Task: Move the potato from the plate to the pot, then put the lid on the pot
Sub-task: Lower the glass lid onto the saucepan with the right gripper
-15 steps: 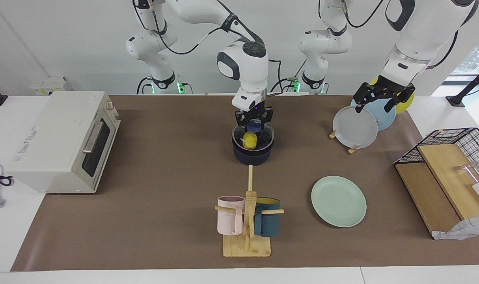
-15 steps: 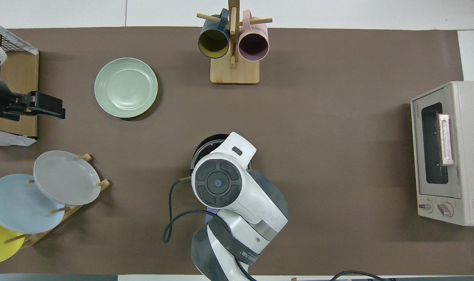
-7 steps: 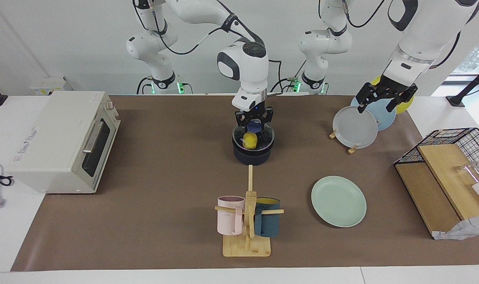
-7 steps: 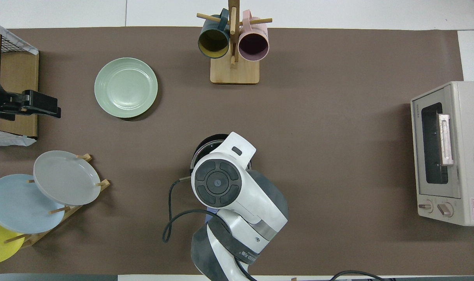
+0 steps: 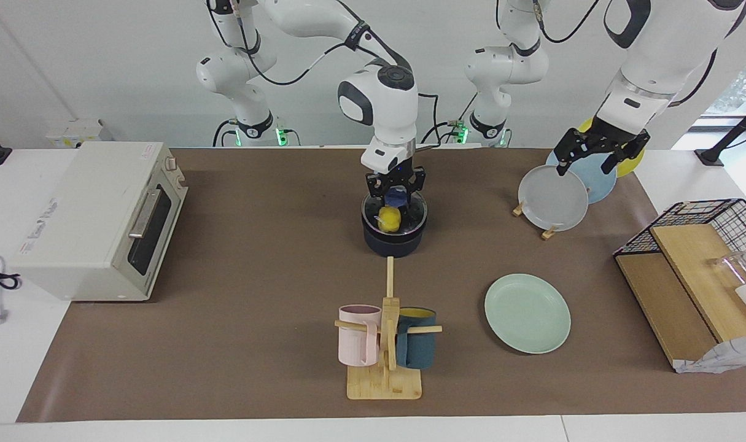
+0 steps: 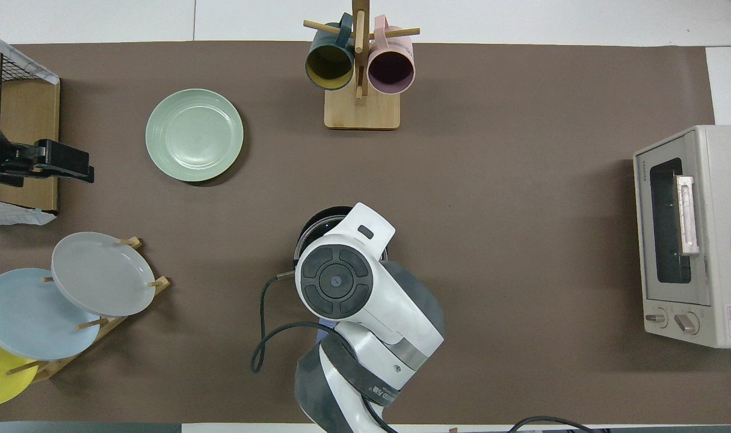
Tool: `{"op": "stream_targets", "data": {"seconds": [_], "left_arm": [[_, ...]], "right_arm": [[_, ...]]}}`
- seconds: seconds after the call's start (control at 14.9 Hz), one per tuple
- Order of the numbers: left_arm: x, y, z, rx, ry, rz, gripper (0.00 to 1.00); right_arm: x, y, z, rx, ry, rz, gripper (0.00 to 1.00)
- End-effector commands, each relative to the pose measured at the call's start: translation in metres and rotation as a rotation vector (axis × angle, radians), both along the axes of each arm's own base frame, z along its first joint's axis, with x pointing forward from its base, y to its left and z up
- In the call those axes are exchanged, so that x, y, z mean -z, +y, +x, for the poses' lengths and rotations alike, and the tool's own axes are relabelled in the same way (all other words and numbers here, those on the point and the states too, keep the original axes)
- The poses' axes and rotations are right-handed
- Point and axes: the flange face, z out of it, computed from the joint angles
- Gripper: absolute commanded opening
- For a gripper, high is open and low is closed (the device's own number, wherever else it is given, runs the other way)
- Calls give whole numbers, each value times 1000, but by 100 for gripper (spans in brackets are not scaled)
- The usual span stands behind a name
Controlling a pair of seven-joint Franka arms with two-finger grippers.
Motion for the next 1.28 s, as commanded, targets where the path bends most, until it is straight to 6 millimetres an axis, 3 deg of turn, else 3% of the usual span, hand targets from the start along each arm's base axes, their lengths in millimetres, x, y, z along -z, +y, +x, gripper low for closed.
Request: {"op": "stream_targets", "data": {"seconds": [0.0,1.21], "left_arm": [[-1,4,-6,0,6,17,100],[-1,4,-6,0,9,18,100]], "right_arm": [[6,2,5,19,-24,3,0],[9,-5,15,20,-51,-4,0]]}}
